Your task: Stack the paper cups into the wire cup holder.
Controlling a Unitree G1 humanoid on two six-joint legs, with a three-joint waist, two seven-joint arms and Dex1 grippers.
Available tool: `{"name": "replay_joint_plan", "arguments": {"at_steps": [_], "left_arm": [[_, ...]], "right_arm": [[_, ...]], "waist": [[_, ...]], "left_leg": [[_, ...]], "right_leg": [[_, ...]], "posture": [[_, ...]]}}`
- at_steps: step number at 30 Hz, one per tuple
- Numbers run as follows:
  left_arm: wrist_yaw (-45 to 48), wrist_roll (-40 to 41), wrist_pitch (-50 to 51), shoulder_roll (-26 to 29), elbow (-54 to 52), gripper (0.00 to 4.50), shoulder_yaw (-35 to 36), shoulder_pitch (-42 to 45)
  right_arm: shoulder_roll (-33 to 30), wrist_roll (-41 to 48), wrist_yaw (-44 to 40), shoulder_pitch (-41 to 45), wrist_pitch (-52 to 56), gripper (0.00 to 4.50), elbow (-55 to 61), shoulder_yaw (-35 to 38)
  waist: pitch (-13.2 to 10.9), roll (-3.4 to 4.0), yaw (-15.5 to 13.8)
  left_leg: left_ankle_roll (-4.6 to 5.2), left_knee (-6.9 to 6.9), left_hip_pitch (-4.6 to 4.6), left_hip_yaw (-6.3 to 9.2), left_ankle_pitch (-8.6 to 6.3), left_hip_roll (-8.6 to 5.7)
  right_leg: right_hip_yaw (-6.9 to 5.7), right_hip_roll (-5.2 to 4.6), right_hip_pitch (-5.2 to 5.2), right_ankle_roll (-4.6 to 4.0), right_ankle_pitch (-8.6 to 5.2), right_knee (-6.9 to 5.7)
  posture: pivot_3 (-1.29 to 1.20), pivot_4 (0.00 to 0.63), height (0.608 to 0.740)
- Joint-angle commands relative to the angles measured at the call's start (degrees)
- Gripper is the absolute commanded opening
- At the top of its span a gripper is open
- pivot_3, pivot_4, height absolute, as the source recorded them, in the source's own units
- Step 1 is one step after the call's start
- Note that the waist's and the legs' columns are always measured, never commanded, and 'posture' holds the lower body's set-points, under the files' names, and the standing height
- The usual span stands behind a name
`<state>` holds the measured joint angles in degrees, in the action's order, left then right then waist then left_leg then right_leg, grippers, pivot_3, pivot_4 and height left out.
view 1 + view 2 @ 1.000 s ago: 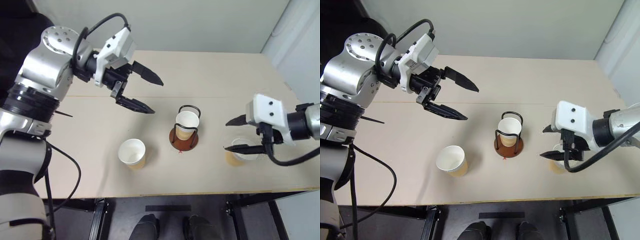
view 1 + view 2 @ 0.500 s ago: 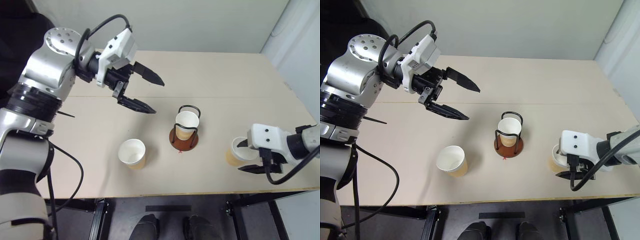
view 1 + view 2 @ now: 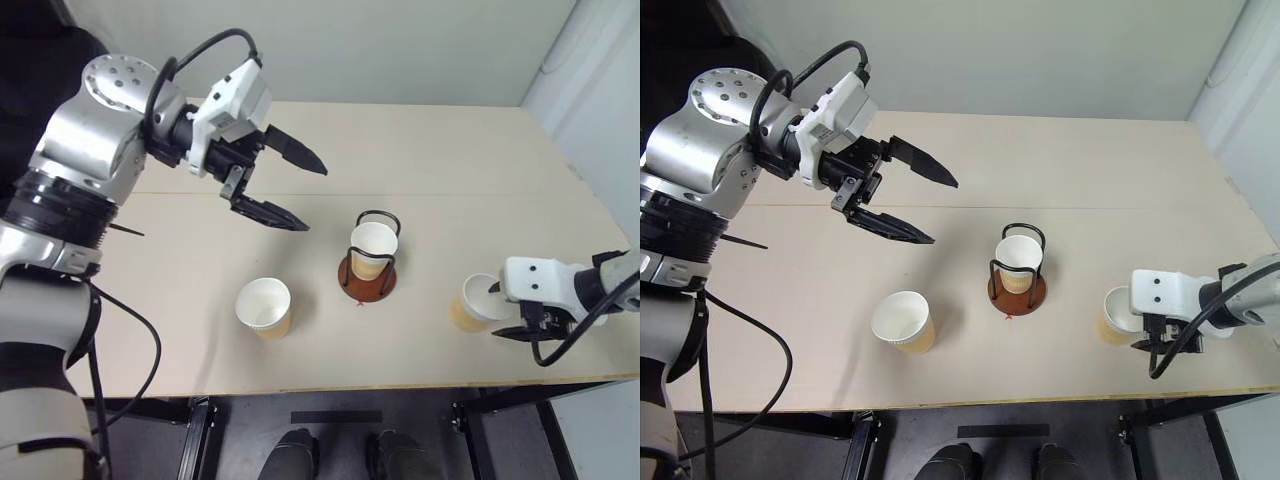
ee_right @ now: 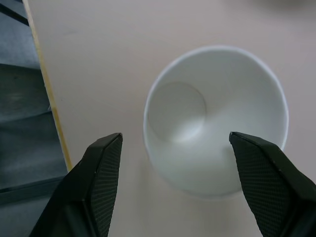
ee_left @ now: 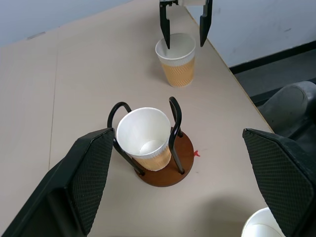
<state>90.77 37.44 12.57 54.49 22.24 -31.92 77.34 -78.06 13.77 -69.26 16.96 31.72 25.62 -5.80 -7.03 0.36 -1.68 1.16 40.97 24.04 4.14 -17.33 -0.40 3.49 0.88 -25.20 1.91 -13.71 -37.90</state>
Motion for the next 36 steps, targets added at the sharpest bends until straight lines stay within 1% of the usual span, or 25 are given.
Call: {"name": "replay_joint_plan", "arguments": {"at_steps": [1, 3, 4, 5, 8, 9, 14, 18, 24, 28, 32, 36], "left_arm": [[1.73, 0.77, 0.36, 0.88, -1.56, 4.5, 1.61, 0.4], [1.73, 0.68, 0.36, 0.96, -1.54, 4.5, 1.64, 0.34], [1.73, 0.66, 0.35, 0.99, -1.52, 4.5, 1.65, 0.32], [1.73, 0.67, 0.37, 1.04, -1.52, 4.5, 1.68, 0.28], [1.73, 0.64, 0.22, 1.14, -1.29, 4.5, 1.71, 0.15], [1.73, 0.6, 0.11, 1.16, -1.19, 4.5, 1.67, 0.1], [1.73, 0.41, -0.42, 1.25, -0.57, 4.5, 1.54, -0.01], [1.73, -0.22, -1.53, 1.79, -0.54, 4.5, 1.17, -0.66], [1.73, -1.32, -3.02, 2.58, -0.62, 4.5, 0.24, -1.53], [1.73, -1.24, -2.84, 2.84, -0.75, 4.5, 0.21, -1.93], [1.73, -1.14, -1.67, 2.48, -0.54, 4.5, 1.63, -2.98], [1.73, -0.94, -0.21, 2.27, -0.95, 4.5, 3.39, -4.33]], "right_arm": [[0.61, -1.48, -1.37, 1.88, -0.85, 2.57, -0.04, -0.62], [1.05, -1.93, -2.02, 2.48, -1.12, 1.94, -0.19, -1.17], [1.23, -2.1, -2.29, 2.76, -1.14, 1.5, -0.22, -1.41], [1.41, -2.2, -2.6, 2.99, -1.15, 1.21, -0.19, -1.6], [1.85, -2.53, -3.38, 3.37, -1.08, 0.12, -0.12, -1.88], [1.95, -2.62, -3.61, 3.46, -1.08, 0.05, -0.13, -1.94], [2.49, -2.98, -4.37, 4.0, -0.9, 0.05, -0.01, -2.03], [2.67, -2.8, -5.24, 6.21, -0.41, 0.05, -0.01, -1.61], [3.69, -3.84, -6.54, 13.95, 0.09, 0.05, -1.89, -2.65], [5.04, -4.79, -7.48, 20.97, 0.09, 0.05, -3.37, -3.79], [6.38, -5.41, -7.97, 26.18, 0.72, 0.05, -4.05, -4.32], [7.86, -3.88, -8.78, 30.6, 2.95, 0.05, -3.4, -3.71]], "waist": [[0.0, 0.0, -0.01], [0.0, 0.0, 0.0], [0.0, 0.0, 0.01], [0.0, 0.0, 0.0], [0.0, 0.0, 0.02], [0.0, 0.0, 0.02], [0.0, 0.0, 0.04], [0.0, 0.0, 0.11], [0.0, 0.0, 0.27], [0.0, 0.01, 0.35], [0.0, 0.01, 0.35], [0.0, 0.01, 0.37]], "left_leg": [[0.0, 0.0, 0.0, 0.01, 0.0, 0.0], [0.0, 0.0, 0.0, 0.0, 0.0, 0.0], [0.0, 0.0, 0.0, 0.01, 0.0, -0.01], [0.0, 0.0, 0.0, 0.0, 0.0, -0.01], [0.0, 0.0, 0.0, 0.0, 0.0, -0.01], [0.0, 0.0, 0.0, 0.0, 0.0, 0.0], [0.0, 0.0, 0.0, -0.01, 0.0, -0.01], [0.0, 0.0, 0.0, 0.0, 0.0, -0.01], [0.0, 0.0, -0.01, 0.02, 0.0, 0.0], [0.0, -0.01, -0.01, 0.01, 0.0, -0.01], [0.0, -0.02, -0.01, 0.03, 0.0, 0.0], [0.0, -0.02, -0.01, 0.03, 0.0, 0.0]], "right_leg": [[0.0, 0.0, 0.0, 0.0, 0.0, 0.0], [0.0, 0.0, 0.0, 0.0, 0.0, 0.0], [0.0, 0.0, 0.0, 0.0, 0.0, 0.01], [0.0, 0.0, 0.0, 0.0, 0.0, 0.01], [0.0, 0.01, 0.0, 0.0, 0.0, 0.0], [0.0, 0.0, 0.0, 0.0, 0.0, 0.01], [0.0, 0.0, 0.01, 0.0, 0.0, 0.01], [0.0, 0.0, 0.0, 0.0, 0.0, 0.01], [-0.01, 0.01, 0.01, 0.0, 0.0, 0.02], [0.0, 0.01, 0.0, -0.01, 0.0, 0.03], [-0.01, 0.01, 0.0, -0.01, 0.0, 0.02], [-0.01, 0.0, -0.01, -0.01, 0.0, 0.03]], "posture": [[0.0, 0.15, 0.74], [0.0, 0.15, 0.74], [0.0, 0.15, 0.74], [0.0, 0.15, 0.74], [0.0, 0.15, 0.74], [0.0, 0.15, 0.74], [0.0, 0.15, 0.74], [0.0, 0.15, 0.74], [0.0, 0.15, 0.74], [0.0, 0.15, 0.74], [0.0, 0.15, 0.74], [0.0, 0.15, 0.74]]}}
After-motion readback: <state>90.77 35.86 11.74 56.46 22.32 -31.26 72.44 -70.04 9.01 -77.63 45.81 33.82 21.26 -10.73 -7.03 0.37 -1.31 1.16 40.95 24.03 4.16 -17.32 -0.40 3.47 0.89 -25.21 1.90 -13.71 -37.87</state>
